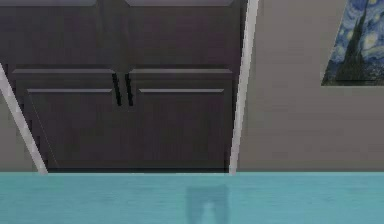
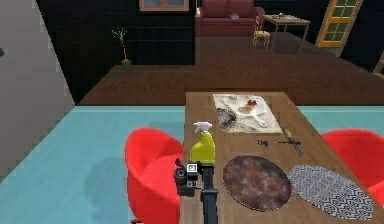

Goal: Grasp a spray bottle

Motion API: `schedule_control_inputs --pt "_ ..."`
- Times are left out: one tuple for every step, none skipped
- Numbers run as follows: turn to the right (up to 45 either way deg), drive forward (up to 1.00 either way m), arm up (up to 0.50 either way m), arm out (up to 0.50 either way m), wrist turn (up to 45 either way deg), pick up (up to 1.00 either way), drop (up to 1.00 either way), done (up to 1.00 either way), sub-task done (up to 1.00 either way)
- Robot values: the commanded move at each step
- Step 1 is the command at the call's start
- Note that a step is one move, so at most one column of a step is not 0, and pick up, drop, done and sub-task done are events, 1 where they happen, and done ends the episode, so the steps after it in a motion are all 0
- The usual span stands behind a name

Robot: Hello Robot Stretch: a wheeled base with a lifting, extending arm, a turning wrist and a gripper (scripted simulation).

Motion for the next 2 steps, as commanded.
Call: schedule_control_inputs --pt "0.0 0.0 0.1 0.0 0.0 0.0 0.0 0.0 0.0" --pt "0.0 0.0 0.0 0.0 0.0 0.0 0.0 1.0 0.0"
